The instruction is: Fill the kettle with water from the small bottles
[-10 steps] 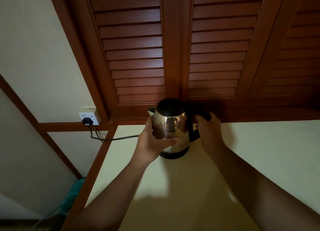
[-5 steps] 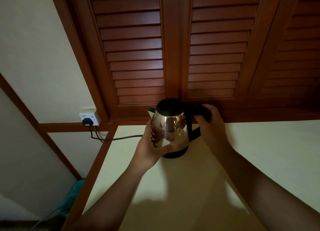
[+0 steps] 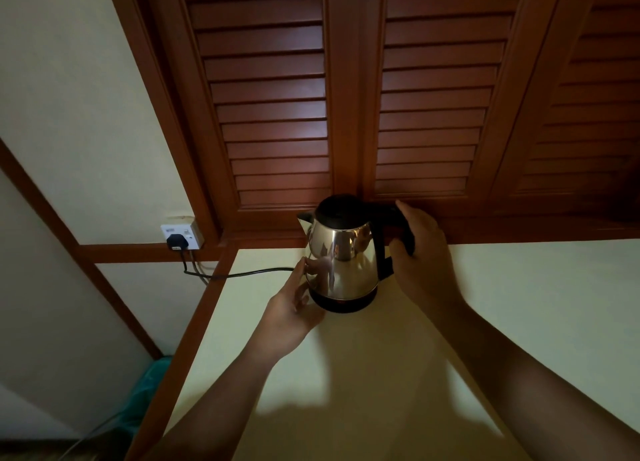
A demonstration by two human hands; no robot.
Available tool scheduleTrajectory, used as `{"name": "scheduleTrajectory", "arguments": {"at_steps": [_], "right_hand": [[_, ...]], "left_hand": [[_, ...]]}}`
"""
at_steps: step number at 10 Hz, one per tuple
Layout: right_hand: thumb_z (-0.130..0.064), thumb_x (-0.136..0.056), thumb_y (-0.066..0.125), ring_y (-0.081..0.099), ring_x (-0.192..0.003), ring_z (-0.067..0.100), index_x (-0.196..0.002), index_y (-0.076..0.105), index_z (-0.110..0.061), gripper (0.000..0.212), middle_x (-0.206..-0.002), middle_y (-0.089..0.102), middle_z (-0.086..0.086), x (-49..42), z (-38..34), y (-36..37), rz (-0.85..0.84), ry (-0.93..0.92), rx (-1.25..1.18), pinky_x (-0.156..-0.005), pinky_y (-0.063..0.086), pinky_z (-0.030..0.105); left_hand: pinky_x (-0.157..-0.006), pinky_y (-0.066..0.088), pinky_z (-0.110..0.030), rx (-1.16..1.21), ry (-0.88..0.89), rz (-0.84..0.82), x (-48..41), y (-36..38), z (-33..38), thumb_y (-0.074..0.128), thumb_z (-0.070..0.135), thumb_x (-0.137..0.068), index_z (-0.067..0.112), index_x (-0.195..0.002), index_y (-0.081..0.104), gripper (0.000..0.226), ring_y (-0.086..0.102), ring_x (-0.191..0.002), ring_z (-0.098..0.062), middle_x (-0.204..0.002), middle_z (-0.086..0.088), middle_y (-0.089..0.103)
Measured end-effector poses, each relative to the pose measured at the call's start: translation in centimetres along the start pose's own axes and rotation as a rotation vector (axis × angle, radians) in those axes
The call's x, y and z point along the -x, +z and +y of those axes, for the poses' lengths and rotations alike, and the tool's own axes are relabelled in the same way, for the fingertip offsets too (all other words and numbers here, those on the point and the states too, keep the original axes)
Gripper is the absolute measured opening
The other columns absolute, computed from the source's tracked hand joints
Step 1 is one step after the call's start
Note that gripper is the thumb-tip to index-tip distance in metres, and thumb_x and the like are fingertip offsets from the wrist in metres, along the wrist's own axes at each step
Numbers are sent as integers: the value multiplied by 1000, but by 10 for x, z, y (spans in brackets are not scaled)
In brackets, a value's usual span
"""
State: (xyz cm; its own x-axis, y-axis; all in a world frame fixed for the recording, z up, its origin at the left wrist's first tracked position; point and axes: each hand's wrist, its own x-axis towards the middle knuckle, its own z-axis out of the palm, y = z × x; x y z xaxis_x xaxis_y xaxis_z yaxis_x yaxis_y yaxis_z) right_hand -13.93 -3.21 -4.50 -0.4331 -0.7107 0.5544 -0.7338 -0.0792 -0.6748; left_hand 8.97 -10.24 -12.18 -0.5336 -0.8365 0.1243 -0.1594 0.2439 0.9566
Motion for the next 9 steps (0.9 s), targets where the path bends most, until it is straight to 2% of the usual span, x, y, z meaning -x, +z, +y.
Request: {"name": "scheduleTrajectory", "arguments": {"at_steps": [1, 2, 3, 4, 5, 6, 7, 8, 9], "right_hand": [[-9, -93, 55, 38, -132, 17, -149, 43, -22, 59, -147, 45, 1, -1, 2, 0, -11, -28, 58, -103, 23, 19], [-12, -92, 54, 42, -131, 25, -148, 44, -24, 59, -146, 45, 4, -6, 4, -3, -39, -72, 154, -105, 31, 29], [-19, -91, 51, 42, -134, 27, -148, 43, -27, 58, -149, 43, 4, -11, 5, -6, -66, -85, 201, -110, 39, 41], [-21, -95, 49, 27, -146, 24, -154, 31, -30, 63, -161, 28, 4, 0, 4, -4, -86, -37, 162, -116, 26, 35], [-19, -98, 51, 9, -149, 1, -159, 13, -30, 73, -168, 10, -5, 33, 6, 4, -59, 28, 61, -114, 11, 21], [-17, -99, 51, 4, -146, -9, -160, 10, -23, 74, -166, 11, -11, 71, 20, 14, -90, 71, 45, -114, 7, 11], [-22, -102, 48, 13, -153, 14, -159, 14, -15, 67, -167, 16, 3, 96, 35, 19, -211, 123, 111, -121, 11, 27], [-39, -101, 33, 5, -155, 19, -159, 11, -13, 67, -167, 11, 6, 105, 44, 22, -391, 121, 258, -123, 2, 31], [-45, -98, 20, 4, -155, 17, -160, 13, -14, 69, -168, 10, 5, 106, 44, 24, -508, 83, 434, -124, -4, 33]], "left_hand": [[-93, 49, -8, -46, 7, -11, -1, -1, -3, 65, -20, -91, 27, -158, 29, 89, 59, -122, 15, -127, 42, 63], [-105, 53, -26, -143, 29, 6, -2, -5, -6, 69, -13, -91, 25, -165, 21, 96, 58, -134, 1, -140, 31, 61], [-114, 50, -40, -187, 51, 20, -1, -6, -8, 72, 0, -94, 35, -166, 20, 95, 56, -139, -7, -146, 23, 59], [-110, 49, -29, -222, 68, 45, 0, -3, -2, 72, 9, -95, 64, -152, 26, 92, 58, -131, 5, -137, 34, 62], [-101, 41, -6, -231, 124, 78, 6, 0, 5, 69, -2, -96, 48, -149, 34, 80, 56, -126, 17, -134, 31, 63], [-103, 30, 2, -342, 134, 84, 14, -4, 8, 66, 5, -98, 43, -152, 38, 72, 47, -130, 20, -146, 29, 52], [-106, 22, 4, -505, 115, 91, 22, -9, -2, 65, 14, -100, 32, -160, 35, 69, 43, -141, 2, -152, 25, 43], [-111, 24, -10, -623, 101, 62, 27, -8, -10, 61, 25, -104, 26, -162, 33, 64, 40, -149, -12, -162, 11, 42], [-121, 18, -21, -754, 100, 39, 28, -3, -21, 52, 36, -107, 25, -161, 34, 58, 33, -154, -19, -165, 3, 41]]}}
